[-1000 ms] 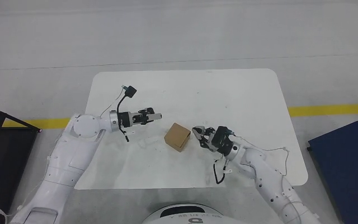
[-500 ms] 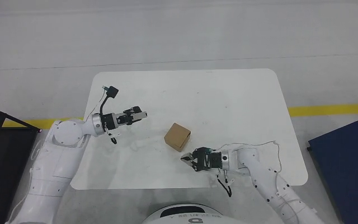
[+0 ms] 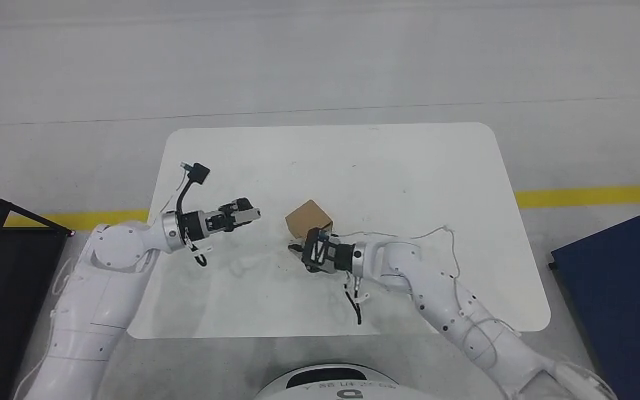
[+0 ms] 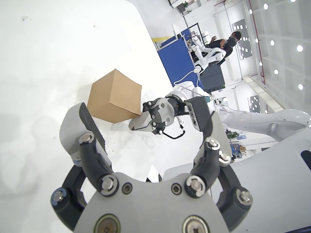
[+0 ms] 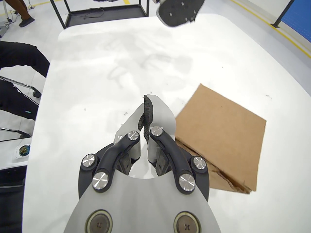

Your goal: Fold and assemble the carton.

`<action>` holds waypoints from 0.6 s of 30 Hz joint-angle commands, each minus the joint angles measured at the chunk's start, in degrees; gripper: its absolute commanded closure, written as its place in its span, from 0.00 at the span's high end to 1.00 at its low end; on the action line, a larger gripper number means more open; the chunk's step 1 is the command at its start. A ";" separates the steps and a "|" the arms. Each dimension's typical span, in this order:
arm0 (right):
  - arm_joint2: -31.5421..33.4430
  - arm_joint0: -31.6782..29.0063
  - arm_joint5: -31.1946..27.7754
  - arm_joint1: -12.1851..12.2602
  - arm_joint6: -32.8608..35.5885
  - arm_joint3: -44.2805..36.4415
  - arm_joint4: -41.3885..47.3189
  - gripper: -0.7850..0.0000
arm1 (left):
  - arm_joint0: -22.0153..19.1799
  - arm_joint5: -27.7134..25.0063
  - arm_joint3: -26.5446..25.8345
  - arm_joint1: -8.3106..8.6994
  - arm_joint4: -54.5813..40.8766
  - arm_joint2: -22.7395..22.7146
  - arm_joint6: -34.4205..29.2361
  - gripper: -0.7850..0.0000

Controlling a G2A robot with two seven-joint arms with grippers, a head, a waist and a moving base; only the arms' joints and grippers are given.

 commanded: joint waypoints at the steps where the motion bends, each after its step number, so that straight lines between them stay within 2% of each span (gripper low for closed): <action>1: 1.98 -0.85 -4.81 0.80 -4.88 -0.08 0.60 0.00 | 0.25 0.57 -0.22 0.01 -0.25 0.74 -0.80 1.00; 4: 8.05 -4.29 -7.13 2.60 -13.53 -0.55 0.61 0.00 | 0.05 2.30 0.01 -0.10 -0.20 2.95 -2.72 1.00; 8: 16.91 -9.77 -6.00 4.63 -22.49 0.06 2.05 0.00 | -1.52 5.20 0.82 -0.58 1.60 7.92 -5.61 1.00; 10: 19.32 -11.12 -4.76 5.09 -22.81 0.54 2.70 0.00 | -2.64 5.68 1.36 -0.90 2.55 9.93 -5.20 1.00; 18: 20.86 -13.02 -3.89 5.53 -21.50 -1.72 2.89 0.00 | -8.80 7.21 4.82 -2.65 5.19 17.23 -1.23 1.00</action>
